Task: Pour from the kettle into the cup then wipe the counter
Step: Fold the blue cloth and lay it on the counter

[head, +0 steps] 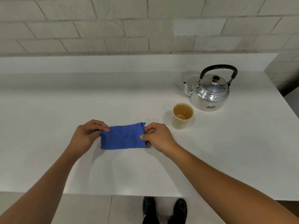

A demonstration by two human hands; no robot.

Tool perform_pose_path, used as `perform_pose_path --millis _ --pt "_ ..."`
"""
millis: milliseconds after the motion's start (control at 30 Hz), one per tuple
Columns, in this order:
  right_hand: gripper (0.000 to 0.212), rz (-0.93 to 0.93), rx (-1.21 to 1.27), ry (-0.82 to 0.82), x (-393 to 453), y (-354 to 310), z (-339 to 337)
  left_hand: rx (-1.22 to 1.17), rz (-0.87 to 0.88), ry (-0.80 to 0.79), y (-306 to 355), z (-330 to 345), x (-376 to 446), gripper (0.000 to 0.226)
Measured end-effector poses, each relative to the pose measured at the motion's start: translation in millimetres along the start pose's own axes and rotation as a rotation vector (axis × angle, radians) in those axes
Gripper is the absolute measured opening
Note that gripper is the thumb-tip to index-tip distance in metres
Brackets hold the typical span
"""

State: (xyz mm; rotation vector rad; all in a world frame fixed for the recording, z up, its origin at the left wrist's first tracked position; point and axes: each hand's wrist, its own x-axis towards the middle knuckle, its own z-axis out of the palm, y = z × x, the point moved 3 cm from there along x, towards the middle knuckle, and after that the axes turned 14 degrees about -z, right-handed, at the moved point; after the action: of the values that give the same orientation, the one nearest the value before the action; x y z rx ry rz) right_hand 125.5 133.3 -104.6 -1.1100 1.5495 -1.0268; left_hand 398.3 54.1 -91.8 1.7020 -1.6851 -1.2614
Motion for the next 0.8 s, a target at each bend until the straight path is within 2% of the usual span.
perform_pose_path --millis 133,333,467,567,667,800 --pt "0.021 -0.004 -0.042 0.006 13 2 9 0.028 -0.002 0.006 1 2 14 0.021" --pt "0.023 -0.077 -0.262 0.032 21 9 11 0.141 -0.027 0.029 -5 0 39 0.036" --pt "0.046 -0.209 -0.388 -0.003 21 8 16 0.194 -0.03 0.042 -12 -2 42 0.037" --pt "0.061 -0.344 -0.548 -0.079 21 10 19 0.303 0.038 0.069 -17 -1 41 0.036" --pt "0.05 -0.318 -0.71 -0.104 20 13 18 0.44 0.155 0.122 -19 3 38 0.025" --pt "0.051 -0.309 -0.761 -0.099 15 15 18 0.584 0.186 0.131 -21 8 35 0.02"
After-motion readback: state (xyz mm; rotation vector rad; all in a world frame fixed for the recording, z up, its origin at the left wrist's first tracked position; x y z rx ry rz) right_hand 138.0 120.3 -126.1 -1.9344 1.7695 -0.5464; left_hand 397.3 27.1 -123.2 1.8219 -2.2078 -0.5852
